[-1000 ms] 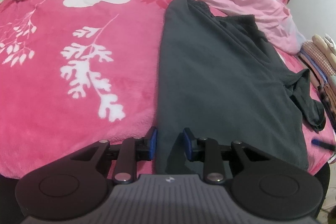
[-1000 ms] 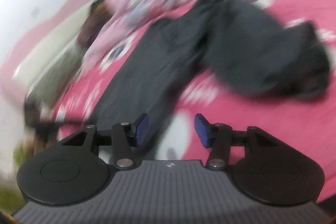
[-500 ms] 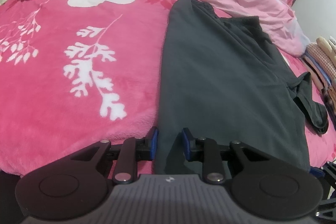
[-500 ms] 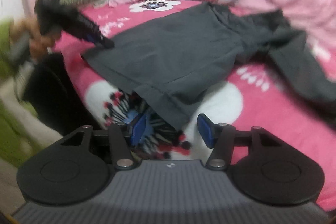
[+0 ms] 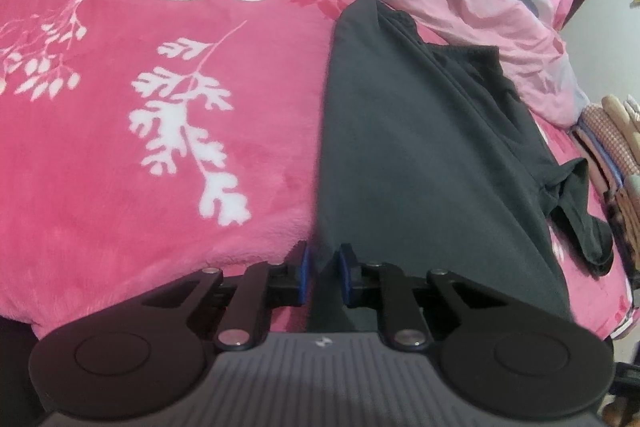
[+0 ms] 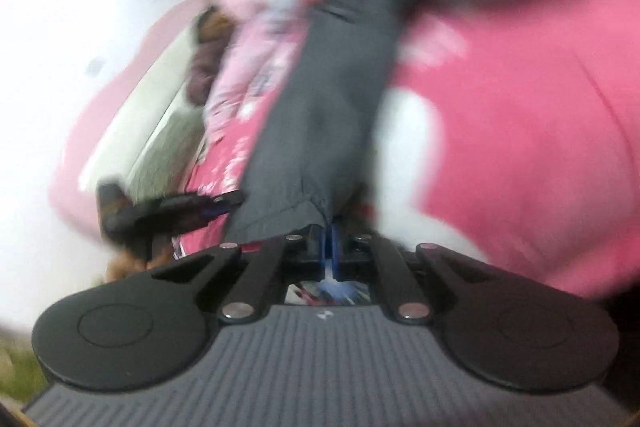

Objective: Fold clothes

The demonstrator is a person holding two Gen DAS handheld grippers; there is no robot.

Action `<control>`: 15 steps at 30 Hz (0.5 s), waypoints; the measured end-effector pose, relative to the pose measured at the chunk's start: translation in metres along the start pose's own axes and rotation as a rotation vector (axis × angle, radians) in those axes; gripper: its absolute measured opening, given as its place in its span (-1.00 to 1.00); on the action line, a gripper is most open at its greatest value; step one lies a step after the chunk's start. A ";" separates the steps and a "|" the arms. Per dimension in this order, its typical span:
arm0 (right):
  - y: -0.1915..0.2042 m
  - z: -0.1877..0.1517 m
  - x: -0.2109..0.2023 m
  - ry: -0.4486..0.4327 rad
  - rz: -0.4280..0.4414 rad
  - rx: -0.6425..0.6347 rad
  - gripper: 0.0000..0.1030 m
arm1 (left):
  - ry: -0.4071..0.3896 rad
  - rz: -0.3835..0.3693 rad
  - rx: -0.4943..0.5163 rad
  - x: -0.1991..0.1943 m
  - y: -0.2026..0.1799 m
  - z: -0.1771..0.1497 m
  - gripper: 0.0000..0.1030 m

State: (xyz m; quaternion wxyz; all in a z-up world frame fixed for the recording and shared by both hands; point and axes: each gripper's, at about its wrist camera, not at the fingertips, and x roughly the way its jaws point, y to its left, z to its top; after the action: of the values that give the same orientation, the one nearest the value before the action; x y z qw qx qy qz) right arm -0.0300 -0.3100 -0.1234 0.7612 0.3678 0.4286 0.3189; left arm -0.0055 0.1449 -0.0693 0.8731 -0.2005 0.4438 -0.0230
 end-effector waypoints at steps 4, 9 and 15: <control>-0.011 -0.006 -0.005 -0.011 -0.042 0.035 -0.90 | 0.007 -0.017 -0.008 -0.001 0.003 0.001 -0.69; 0.028 -0.006 -0.028 0.023 -0.219 -0.315 -0.50 | 0.027 -0.075 -0.004 -0.008 0.004 -0.002 -0.41; 0.028 0.027 -0.029 -0.059 -0.100 -0.212 -0.21 | 0.022 -0.039 0.075 -0.008 -0.013 -0.014 -0.43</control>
State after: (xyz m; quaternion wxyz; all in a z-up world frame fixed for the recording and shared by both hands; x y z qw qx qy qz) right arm -0.0231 -0.3266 -0.0778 0.8231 0.2725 0.3875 0.3131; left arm -0.0197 0.1296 -0.0657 0.8743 -0.1762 0.4483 -0.0589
